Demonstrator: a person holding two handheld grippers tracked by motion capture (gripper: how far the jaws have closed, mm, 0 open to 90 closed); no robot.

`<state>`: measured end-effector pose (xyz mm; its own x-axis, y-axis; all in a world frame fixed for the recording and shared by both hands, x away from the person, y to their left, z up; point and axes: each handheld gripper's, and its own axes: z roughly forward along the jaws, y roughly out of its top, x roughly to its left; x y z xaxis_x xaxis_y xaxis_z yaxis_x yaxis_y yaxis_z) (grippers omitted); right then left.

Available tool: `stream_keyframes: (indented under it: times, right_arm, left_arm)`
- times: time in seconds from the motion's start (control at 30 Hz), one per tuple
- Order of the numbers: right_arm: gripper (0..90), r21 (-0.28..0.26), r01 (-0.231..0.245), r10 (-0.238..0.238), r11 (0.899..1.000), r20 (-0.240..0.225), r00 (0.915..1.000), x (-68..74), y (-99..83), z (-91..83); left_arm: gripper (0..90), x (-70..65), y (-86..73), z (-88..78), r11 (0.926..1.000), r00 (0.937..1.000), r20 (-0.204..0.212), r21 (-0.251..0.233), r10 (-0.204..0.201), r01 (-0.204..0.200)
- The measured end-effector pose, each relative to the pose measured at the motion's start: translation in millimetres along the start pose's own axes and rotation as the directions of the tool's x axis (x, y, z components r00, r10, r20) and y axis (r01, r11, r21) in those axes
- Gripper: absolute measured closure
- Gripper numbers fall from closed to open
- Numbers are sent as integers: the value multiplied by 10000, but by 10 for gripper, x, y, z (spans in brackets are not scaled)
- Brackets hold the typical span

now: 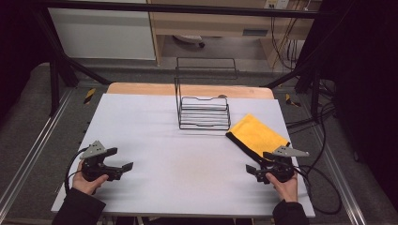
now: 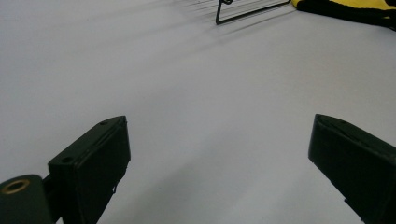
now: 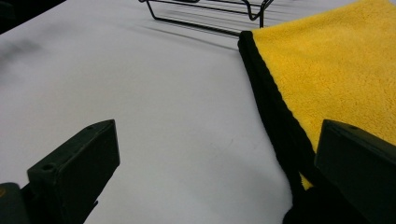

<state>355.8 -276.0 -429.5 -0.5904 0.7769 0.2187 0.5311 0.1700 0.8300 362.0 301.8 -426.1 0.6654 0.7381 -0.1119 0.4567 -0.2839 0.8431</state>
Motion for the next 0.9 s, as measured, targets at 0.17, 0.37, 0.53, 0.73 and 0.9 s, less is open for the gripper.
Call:
stream_keyframes:
  times: [0.17, 0.37, 0.53, 0.73, 0.9]
  right_arm:
    - [4, 55, 68, -68, 10000, 51, 10000, 2, -2, 1]
    - [5, 78, 153, -154, 9999, 157, 9998, 4, -3, 9]
    - [3, 72, 166, -168, 9998, 254, 9995, 7, 9, 11]
    - [3, 113, 490, -496, 9987, 661, 9966, 0, 66, 41]
    - [18, 408, 650, -691, 9970, 1084, 9917, -42, 119, 105]
  left_arm:
    - [56, 0, -3, 1, 10000, 10000, -52, 11, -36, 36]
    - [60, -1, -21, 11, 10000, 10000, -66, 85, -24, 25]
    - [60, -9, -27, 19, 9999, 10000, -83, 116, 50, -50]
    - [60, -6, -30, 25, 9999, 9999, -153, 148, 10, -7]
    - [61, -6, -32, 36, 9998, 9998, -202, 202, 57, -53]
